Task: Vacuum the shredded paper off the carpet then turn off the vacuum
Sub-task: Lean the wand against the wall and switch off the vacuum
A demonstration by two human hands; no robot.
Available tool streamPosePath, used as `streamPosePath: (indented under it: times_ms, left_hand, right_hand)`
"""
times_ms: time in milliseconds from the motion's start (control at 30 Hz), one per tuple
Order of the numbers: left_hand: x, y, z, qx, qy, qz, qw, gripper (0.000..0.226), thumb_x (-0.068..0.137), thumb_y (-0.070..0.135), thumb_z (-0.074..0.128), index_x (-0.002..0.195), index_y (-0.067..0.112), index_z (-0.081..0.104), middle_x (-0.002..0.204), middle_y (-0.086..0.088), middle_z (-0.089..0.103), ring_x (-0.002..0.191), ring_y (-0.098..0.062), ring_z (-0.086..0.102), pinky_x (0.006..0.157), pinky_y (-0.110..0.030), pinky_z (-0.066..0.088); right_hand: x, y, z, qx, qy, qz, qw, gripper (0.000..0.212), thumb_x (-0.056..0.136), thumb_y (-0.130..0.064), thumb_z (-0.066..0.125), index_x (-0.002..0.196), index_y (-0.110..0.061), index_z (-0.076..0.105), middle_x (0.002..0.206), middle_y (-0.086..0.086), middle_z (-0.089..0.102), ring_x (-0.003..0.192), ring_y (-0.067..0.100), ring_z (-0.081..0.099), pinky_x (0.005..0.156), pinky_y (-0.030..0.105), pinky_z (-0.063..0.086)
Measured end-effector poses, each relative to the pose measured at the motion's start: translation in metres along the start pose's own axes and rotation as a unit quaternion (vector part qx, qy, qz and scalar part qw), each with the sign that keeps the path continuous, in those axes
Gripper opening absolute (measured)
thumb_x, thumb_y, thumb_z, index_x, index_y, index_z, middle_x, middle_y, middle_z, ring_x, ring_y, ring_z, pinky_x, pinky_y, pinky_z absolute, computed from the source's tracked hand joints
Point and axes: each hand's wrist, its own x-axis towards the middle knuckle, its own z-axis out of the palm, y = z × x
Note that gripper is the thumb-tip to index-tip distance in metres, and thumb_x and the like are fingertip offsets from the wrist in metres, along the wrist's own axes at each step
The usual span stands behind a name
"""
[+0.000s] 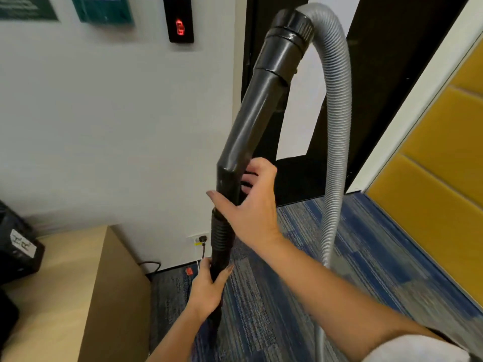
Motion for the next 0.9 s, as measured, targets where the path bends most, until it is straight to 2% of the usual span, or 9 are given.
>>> streamPosePath:
  times_ms: [67, 133, 267, 333, 400, 533, 667, 800, 900]
  left_hand:
    - [0.006, 0.004, -0.012, -0.018, -0.008, 0.007, 1.0, 0.017, 0.092, 0.032, 0.059, 0.102, 0.033, 0.045, 0.106, 0.004, 0.062, 0.097, -0.014, 0.06, 0.09, -0.045, 0.051]
    - [0.014, 0.008, -0.025, -0.024, -0.001, 0.008, 1.0, 0.014, 0.092, 0.032, 0.058, 0.098, 0.034, 0.045, 0.102, 0.002, 0.061, 0.097, -0.021, 0.061, 0.09, -0.049, 0.05]
    - [0.025, 0.016, -0.05, -0.077, 0.012, -0.009, 0.997, 0.012, 0.095, 0.028, 0.054, 0.101, 0.029, 0.044, 0.099, -0.01, 0.057, 0.087, -0.023, 0.055, 0.077, -0.042, 0.049]
    - [0.031, 0.018, -0.059, -0.086, 0.013, -0.025, 0.996, 0.018, 0.095, 0.029, 0.053, 0.11, 0.026, 0.043, 0.11, -0.011, 0.056, 0.096, -0.024, 0.056, 0.078, -0.045, 0.051]
    - [0.037, 0.023, -0.064, -0.094, 0.015, -0.037, 0.995, 0.023, 0.096, 0.03, 0.052, 0.116, 0.026, 0.042, 0.116, -0.007, 0.056, 0.105, -0.024, 0.057, 0.076, -0.041, 0.054]
    - [0.049, 0.034, -0.067, -0.087, 0.007, -0.052, 0.995, 0.027, 0.096, 0.033, 0.05, 0.12, 0.027, 0.039, 0.12, -0.006, 0.055, 0.108, -0.027, 0.057, 0.07, -0.035, 0.056]
    - [0.061, 0.038, -0.069, -0.076, 0.044, -0.077, 0.993, 0.032, 0.094, 0.037, 0.052, 0.121, 0.025, 0.039, 0.112, -0.011, 0.059, 0.095, -0.028, 0.06, 0.058, -0.033, 0.054]
    - [0.067, 0.041, -0.077, -0.098, 0.072, -0.09, 0.988, 0.026, 0.096, 0.034, 0.051, 0.117, 0.024, 0.039, 0.098, -0.012, 0.062, 0.08, -0.03, 0.061, 0.059, -0.035, 0.05]
    - [0.072, 0.043, -0.088, -0.1, 0.093, -0.093, 0.986, 0.023, 0.096, 0.035, 0.05, 0.113, 0.028, 0.037, 0.103, -0.009, 0.061, 0.086, -0.03, 0.062, 0.072, -0.041, 0.054]
  right_hand:
    - [0.016, -0.015, 0.011, 0.056, -0.113, 0.098, 0.987, 0.063, 0.079, -0.024, 0.074, 0.123, -0.024, 0.03, 0.114, 0.0, 0.054, 0.101, 0.013, 0.059, 0.084, 0.03, 0.055]
    - [0.028, -0.024, 0.026, 0.019, -0.168, 0.097, 0.981, 0.052, 0.085, -0.023, 0.068, 0.125, -0.019, 0.035, 0.107, 0.002, 0.06, 0.095, 0.016, 0.061, 0.079, 0.029, 0.053]
    - [0.057, -0.038, 0.052, -0.022, -0.26, 0.096, 0.961, 0.058, 0.087, -0.029, 0.065, 0.131, -0.016, 0.029, 0.118, 0.009, 0.057, 0.105, 0.026, 0.058, 0.089, 0.039, 0.051]
    - [0.072, -0.043, 0.061, -0.054, -0.303, 0.099, 0.946, 0.06, 0.088, -0.029, 0.063, 0.134, -0.015, 0.027, 0.125, 0.01, 0.054, 0.11, 0.027, 0.056, 0.093, 0.039, 0.049]
    - [0.087, -0.045, 0.068, -0.076, -0.317, 0.093, 0.941, 0.061, 0.089, -0.031, 0.063, 0.135, -0.013, 0.027, 0.127, 0.01, 0.053, 0.112, 0.027, 0.054, 0.094, 0.038, 0.049]
    - [0.112, -0.047, 0.073, -0.123, -0.329, 0.077, 0.933, 0.06, 0.09, -0.033, 0.061, 0.135, -0.01, 0.03, 0.127, 0.009, 0.053, 0.112, 0.026, 0.054, 0.09, 0.034, 0.047]
    - [0.12, -0.049, 0.089, -0.136, -0.344, 0.044, 0.928, 0.051, 0.089, -0.031, 0.062, 0.128, -0.011, 0.036, 0.118, 0.01, 0.057, 0.104, 0.027, 0.057, 0.088, 0.038, 0.05]
    - [0.116, -0.053, 0.113, -0.132, -0.352, 0.008, 0.927, 0.046, 0.088, -0.031, 0.064, 0.122, -0.014, 0.039, 0.113, 0.01, 0.06, 0.099, 0.029, 0.06, 0.087, 0.044, 0.052]
    - [0.116, -0.055, 0.126, -0.123, -0.355, -0.015, 0.927, 0.045, 0.087, -0.03, 0.065, 0.121, -0.015, 0.039, 0.113, 0.01, 0.061, 0.097, 0.03, 0.061, 0.086, 0.045, 0.052]
